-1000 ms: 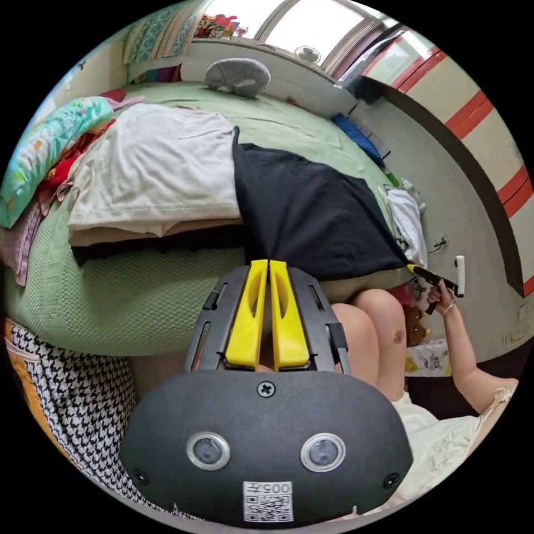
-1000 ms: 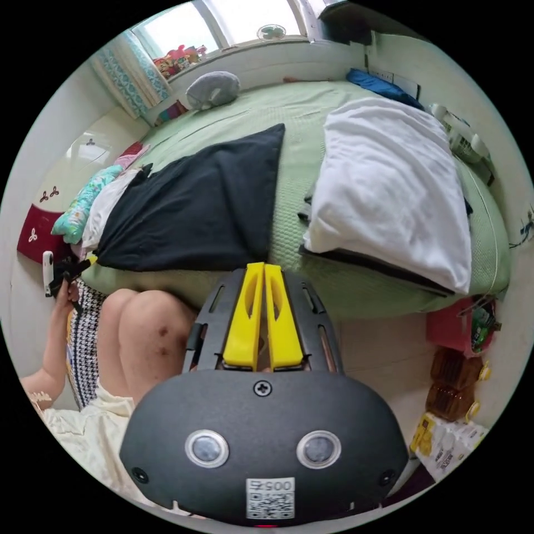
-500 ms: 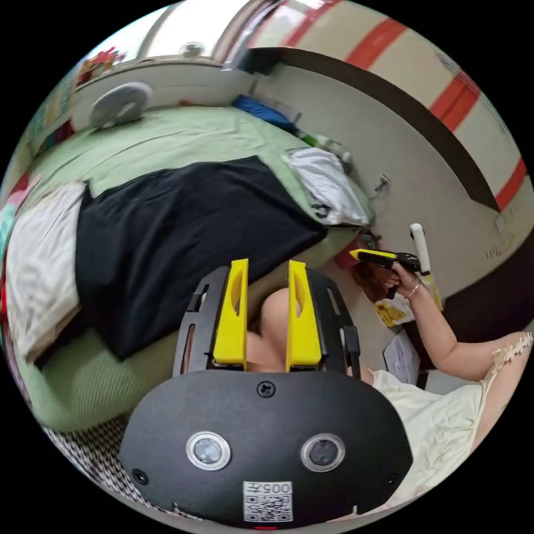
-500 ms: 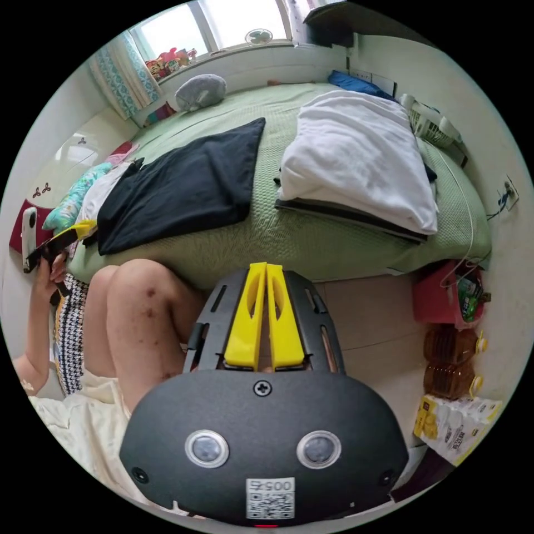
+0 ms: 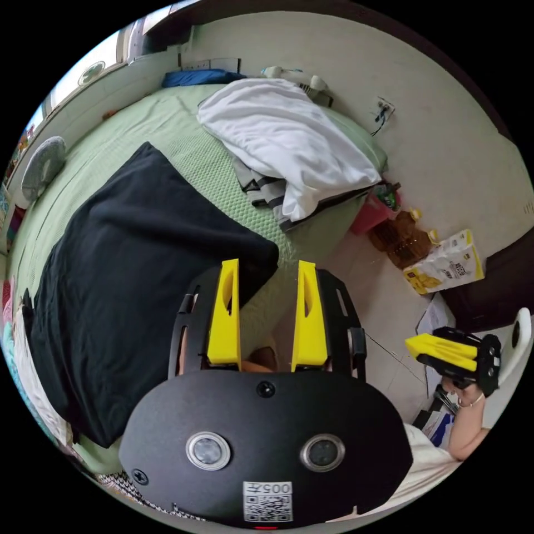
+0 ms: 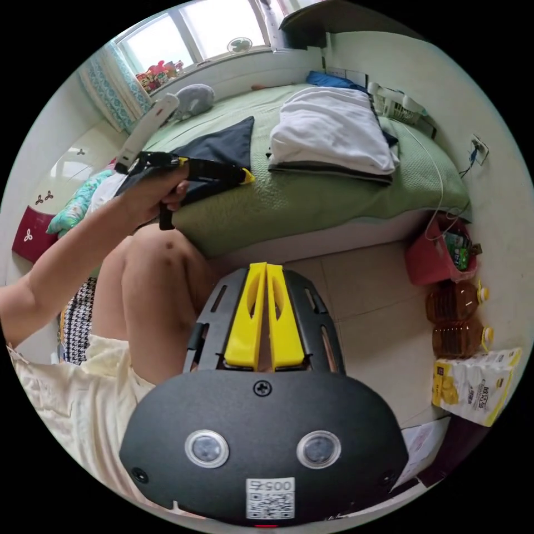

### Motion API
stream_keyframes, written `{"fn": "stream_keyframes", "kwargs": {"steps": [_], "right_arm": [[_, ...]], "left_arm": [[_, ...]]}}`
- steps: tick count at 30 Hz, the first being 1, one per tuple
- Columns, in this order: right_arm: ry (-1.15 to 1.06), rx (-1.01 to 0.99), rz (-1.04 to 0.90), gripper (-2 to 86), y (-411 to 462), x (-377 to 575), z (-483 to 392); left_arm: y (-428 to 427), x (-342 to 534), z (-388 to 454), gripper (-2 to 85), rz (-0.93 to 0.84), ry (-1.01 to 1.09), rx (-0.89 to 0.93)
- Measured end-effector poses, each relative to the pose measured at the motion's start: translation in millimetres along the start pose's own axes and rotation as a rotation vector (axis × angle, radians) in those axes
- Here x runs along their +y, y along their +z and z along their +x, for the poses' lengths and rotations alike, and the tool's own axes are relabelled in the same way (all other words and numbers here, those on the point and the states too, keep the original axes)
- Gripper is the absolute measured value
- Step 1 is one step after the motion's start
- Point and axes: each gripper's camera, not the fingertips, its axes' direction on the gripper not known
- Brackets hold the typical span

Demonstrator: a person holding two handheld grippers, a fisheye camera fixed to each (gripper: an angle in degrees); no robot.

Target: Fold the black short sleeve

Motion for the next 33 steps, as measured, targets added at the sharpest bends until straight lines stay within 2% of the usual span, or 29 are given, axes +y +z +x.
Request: {"fn": "stream_keyframes", "kwargs": {"steps": [1, 5, 9, 17, 19, 25, 33], "right_arm": [[0.013, -0.006, 0.004, -0.9, -2, -3, 6], [0.011, -0.028, 0.018, -0.9, 0, -20, 10], [-0.085, -0.014, 0.004, -0.9, 6, -49, 0], [-0.186, -0.091, 0.115, 0.4, -7, -201, -1], [-0.169, -0.154, 0.108, 3.5, 4, -240, 1], [-0.025, -0.446, -0.121, 10.9, 85, -351, 8], [0.177, -0.517, -0.208, 12.3, 162, -419, 21]], "left_arm": [[2, -4, 2, 13.2, 0.005, -0.028, -0.053], [-5, -13, 2, 8.1, 0.001, -0.041, -0.051], [-31, -8, -13, 5.6, 0.053, -0.035, 0.026], [-97, 33, -86, 5.2, 0.205, -0.126, 0.151], [-101, 41, -100, 5.2, 0.220, -0.142, 0.177], [-100, 53, -127, 5.2, 0.237, -0.155, 0.245], [-100, 60, -155, 5.2, 0.243, -0.127, 0.285]]}}
